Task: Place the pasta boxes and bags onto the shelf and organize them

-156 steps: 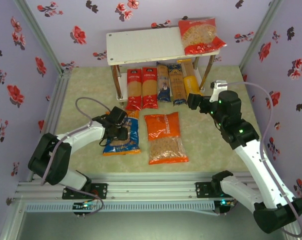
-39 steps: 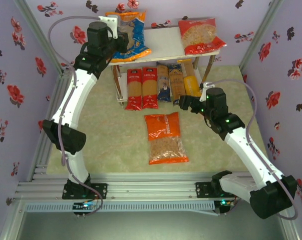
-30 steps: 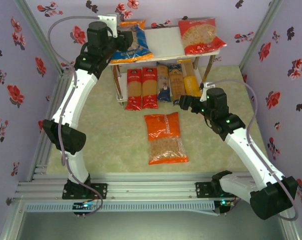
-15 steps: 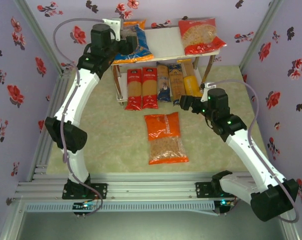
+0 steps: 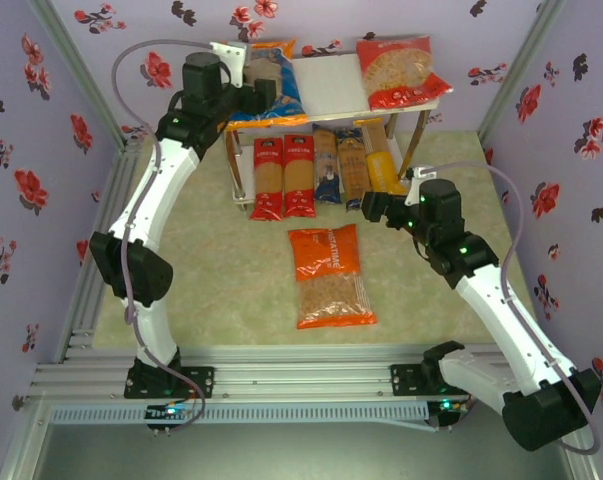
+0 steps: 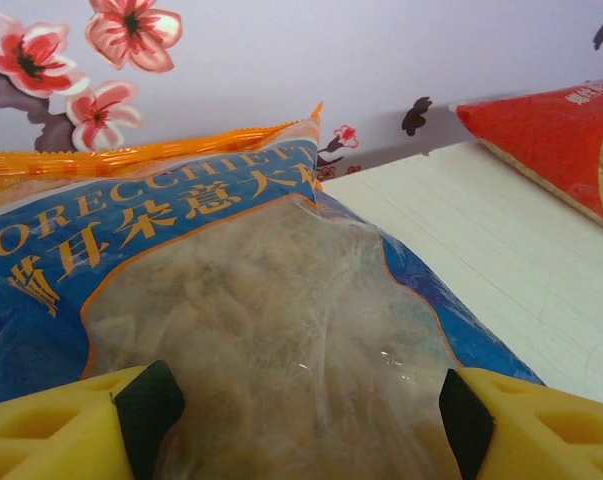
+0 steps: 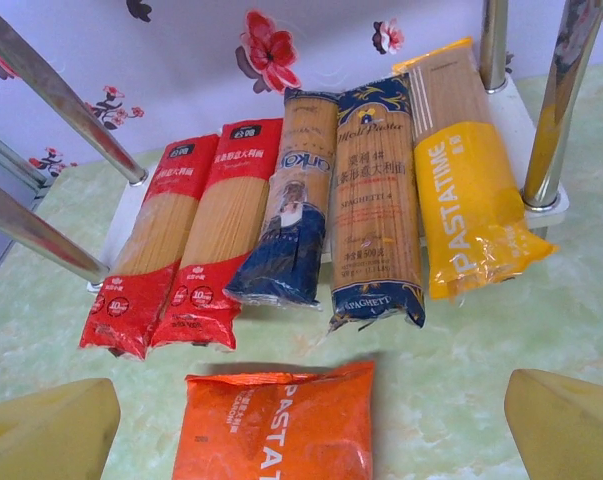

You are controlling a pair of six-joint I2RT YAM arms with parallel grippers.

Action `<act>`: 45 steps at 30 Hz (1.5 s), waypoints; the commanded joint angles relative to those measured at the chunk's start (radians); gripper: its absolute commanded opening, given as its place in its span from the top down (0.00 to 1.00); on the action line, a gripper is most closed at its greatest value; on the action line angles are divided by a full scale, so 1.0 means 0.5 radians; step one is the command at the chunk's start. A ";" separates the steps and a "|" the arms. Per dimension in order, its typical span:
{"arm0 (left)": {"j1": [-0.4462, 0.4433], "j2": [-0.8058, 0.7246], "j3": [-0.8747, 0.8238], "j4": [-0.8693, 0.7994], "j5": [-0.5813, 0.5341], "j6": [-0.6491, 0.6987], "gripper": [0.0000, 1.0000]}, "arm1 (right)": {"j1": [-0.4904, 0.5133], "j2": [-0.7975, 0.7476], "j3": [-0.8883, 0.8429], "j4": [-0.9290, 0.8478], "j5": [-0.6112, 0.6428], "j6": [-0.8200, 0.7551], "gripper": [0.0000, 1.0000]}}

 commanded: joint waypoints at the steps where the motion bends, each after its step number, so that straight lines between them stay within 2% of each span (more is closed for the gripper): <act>1: 0.005 0.099 -0.100 -0.288 0.127 0.078 0.22 | 0.014 -0.035 0.005 -0.033 0.033 0.022 0.01; 5: 0.025 0.074 -0.160 -0.218 0.153 0.025 0.19 | 0.012 -0.034 0.008 -0.047 0.029 0.031 0.01; 10: 0.051 -0.128 -0.553 0.316 0.187 -0.064 0.10 | 0.014 -0.027 0.015 -0.091 0.054 0.032 0.01; 23: 0.117 -0.414 -0.967 1.333 0.194 -0.244 0.09 | 0.011 0.000 0.021 -0.097 0.045 0.034 0.01; 29: 0.117 -0.763 -1.221 1.607 0.186 -0.316 0.12 | 0.012 0.010 0.029 -0.152 0.042 0.010 0.01; 32: 0.100 -1.027 -1.402 1.545 0.120 -0.294 0.13 | 0.012 0.014 0.030 -0.188 0.039 -0.005 0.01; 37: -0.026 -1.543 -1.697 1.063 -0.135 -0.147 0.16 | 0.021 0.028 0.028 -0.249 0.009 -0.016 0.01; 41: -0.161 -1.877 -1.940 0.523 -0.389 -0.226 0.18 | 0.070 0.075 0.041 -0.371 0.005 -0.007 0.01; 45: -0.258 -2.122 -2.341 0.228 -0.466 -0.406 0.19 | 0.210 0.131 0.049 -0.583 0.109 0.060 0.01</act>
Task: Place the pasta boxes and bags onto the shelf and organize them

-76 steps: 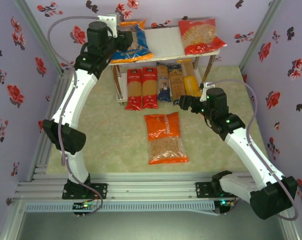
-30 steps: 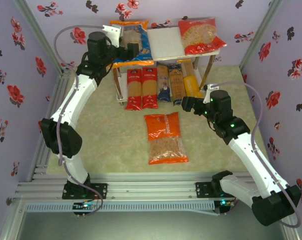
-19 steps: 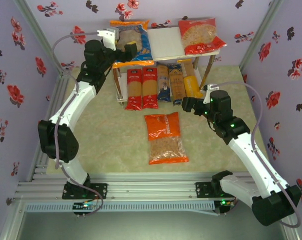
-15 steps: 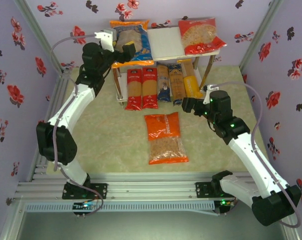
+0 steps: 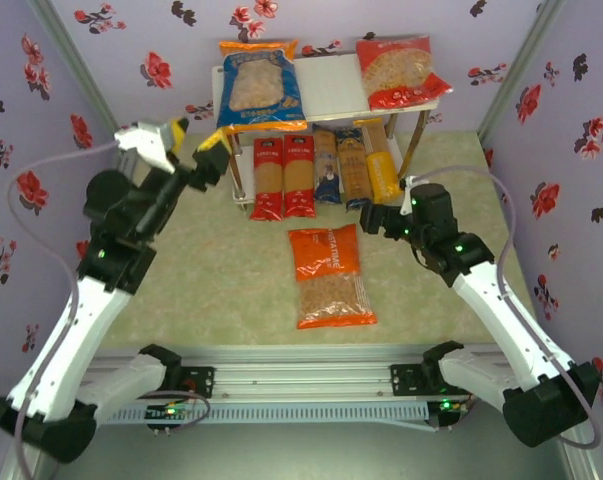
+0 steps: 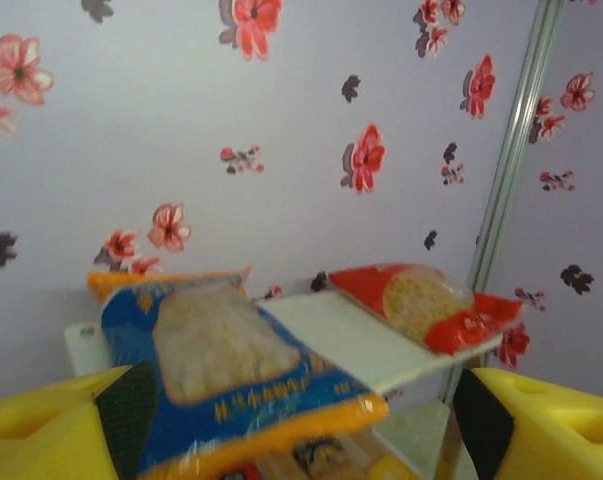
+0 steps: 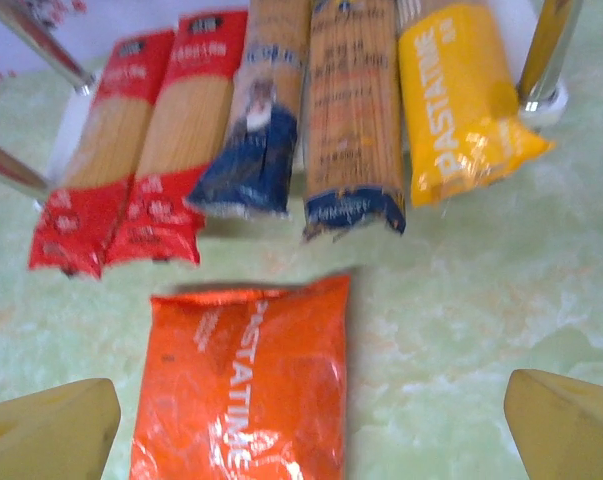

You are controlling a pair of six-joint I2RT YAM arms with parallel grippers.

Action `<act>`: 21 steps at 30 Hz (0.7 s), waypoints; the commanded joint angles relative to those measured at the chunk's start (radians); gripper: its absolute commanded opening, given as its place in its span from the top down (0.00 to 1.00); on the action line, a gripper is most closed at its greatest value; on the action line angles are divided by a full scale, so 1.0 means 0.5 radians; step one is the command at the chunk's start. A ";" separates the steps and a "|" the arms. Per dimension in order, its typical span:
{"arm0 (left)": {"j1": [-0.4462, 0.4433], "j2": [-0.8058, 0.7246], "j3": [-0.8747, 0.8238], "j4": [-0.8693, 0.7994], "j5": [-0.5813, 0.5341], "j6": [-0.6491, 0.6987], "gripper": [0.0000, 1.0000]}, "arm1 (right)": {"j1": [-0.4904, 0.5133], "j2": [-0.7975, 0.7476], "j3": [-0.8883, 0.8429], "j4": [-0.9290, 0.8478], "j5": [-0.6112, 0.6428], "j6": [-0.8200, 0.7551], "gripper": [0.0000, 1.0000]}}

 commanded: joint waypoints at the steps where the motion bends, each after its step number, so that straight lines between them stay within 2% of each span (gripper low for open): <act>1: -0.055 -0.075 -0.352 -0.509 -0.152 -0.198 0.19 | 0.128 0.022 0.029 -0.225 0.100 0.093 0.01; 5: -0.119 -0.251 -0.749 -0.546 -0.117 -0.403 0.19 | 0.394 0.029 -0.106 -0.219 0.235 0.336 0.01; 10: -0.191 -0.244 -0.986 -0.535 -0.092 -0.556 0.19 | 0.751 0.226 -0.202 -0.108 0.413 0.620 0.01; 21: -0.214 -0.172 -1.162 -0.362 -0.014 -0.642 0.19 | 0.920 0.760 -0.108 -0.024 0.473 0.830 0.01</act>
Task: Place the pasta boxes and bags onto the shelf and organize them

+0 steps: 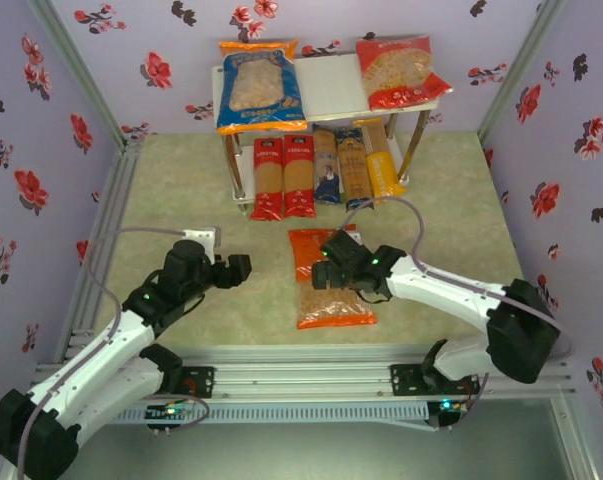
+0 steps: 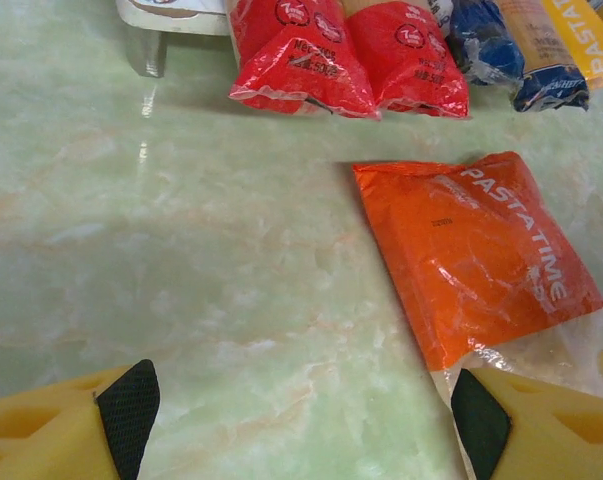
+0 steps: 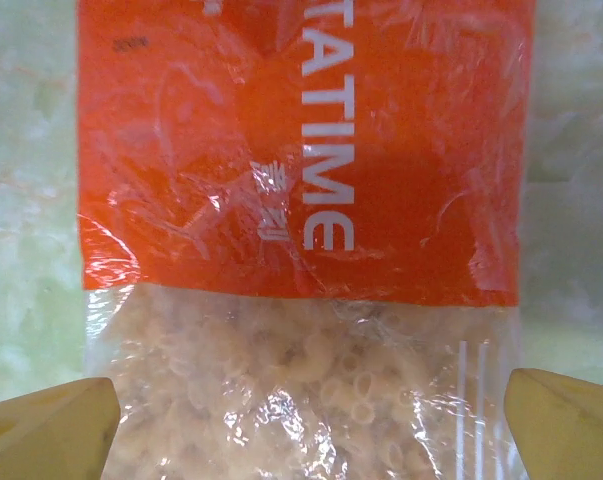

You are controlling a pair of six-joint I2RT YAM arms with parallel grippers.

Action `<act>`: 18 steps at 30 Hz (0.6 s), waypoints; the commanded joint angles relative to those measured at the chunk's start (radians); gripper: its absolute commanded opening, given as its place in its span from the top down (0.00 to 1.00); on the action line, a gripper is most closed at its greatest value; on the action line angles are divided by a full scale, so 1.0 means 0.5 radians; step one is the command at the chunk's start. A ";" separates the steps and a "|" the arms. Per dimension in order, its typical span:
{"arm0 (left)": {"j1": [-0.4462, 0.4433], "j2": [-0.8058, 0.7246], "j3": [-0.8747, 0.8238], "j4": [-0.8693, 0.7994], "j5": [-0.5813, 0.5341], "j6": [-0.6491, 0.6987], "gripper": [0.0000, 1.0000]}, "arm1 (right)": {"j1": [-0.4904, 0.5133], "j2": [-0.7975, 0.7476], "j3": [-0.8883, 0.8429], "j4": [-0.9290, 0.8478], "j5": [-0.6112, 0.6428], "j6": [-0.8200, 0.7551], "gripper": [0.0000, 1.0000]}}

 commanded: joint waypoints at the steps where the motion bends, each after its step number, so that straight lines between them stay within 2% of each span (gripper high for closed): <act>1: -0.015 -0.004 -0.054 0.094 0.032 -0.061 0.19 | 0.019 0.119 0.081 0.002 0.095 0.115 0.01; 18: -0.011 0.011 -0.132 0.218 0.060 -0.072 0.15 | 0.035 0.475 0.316 -0.117 0.097 0.101 0.01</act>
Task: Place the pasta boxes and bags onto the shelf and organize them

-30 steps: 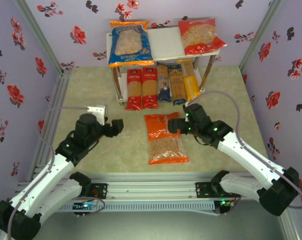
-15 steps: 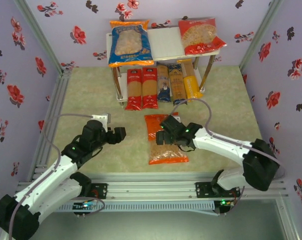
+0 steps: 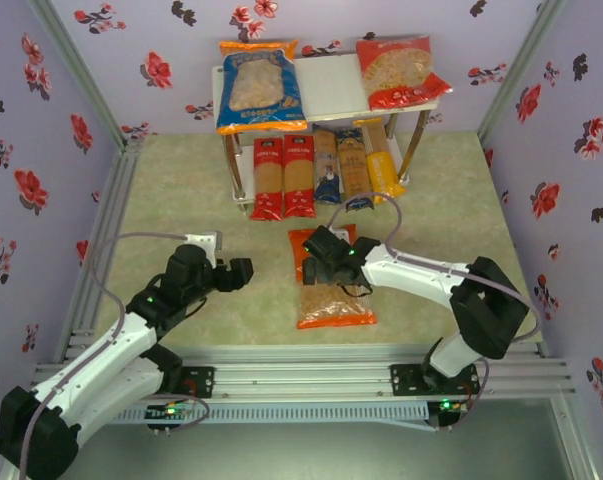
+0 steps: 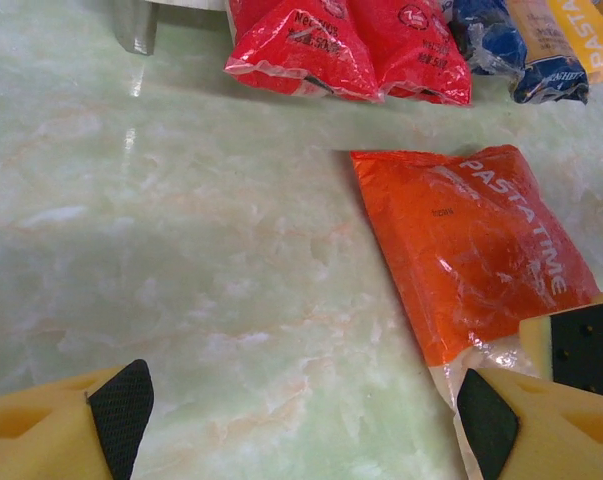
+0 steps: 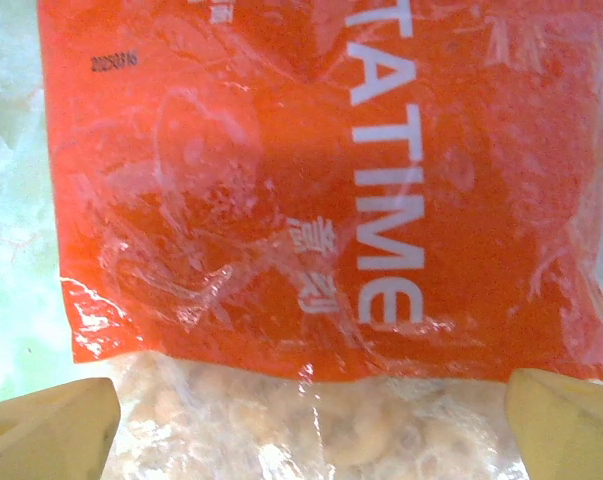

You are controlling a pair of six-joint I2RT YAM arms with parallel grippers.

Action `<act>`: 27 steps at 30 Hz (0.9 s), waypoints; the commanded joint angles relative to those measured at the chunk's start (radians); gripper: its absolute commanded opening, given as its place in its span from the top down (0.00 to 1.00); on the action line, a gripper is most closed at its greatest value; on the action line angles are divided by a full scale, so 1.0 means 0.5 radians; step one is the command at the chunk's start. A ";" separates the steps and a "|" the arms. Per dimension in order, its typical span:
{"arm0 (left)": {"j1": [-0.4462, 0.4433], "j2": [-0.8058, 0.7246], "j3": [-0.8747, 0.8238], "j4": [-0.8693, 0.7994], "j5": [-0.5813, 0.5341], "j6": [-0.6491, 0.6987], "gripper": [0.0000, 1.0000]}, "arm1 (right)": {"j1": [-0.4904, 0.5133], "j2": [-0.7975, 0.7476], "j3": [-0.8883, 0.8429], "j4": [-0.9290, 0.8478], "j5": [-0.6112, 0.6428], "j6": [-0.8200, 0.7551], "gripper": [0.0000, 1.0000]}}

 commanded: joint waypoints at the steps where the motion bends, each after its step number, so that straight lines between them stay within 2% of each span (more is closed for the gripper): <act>1: -0.009 0.016 -0.017 0.088 0.021 -0.027 0.15 | 0.017 0.097 0.065 -0.106 0.051 0.008 0.01; 10: 0.000 0.042 -0.038 0.140 0.032 -0.038 0.15 | 0.014 0.282 0.098 -0.156 0.015 0.001 0.01; 19: 0.023 0.058 -0.054 0.156 0.045 -0.041 0.14 | 0.015 0.428 0.010 -0.098 -0.151 -0.011 0.01; 22: 0.034 0.061 -0.057 0.159 0.046 -0.041 0.14 | 0.018 0.450 -0.045 -0.066 -0.205 -0.008 0.07; 27: 0.051 0.081 -0.063 0.186 0.063 -0.051 0.14 | 0.016 0.465 -0.109 -0.014 -0.294 -0.008 0.24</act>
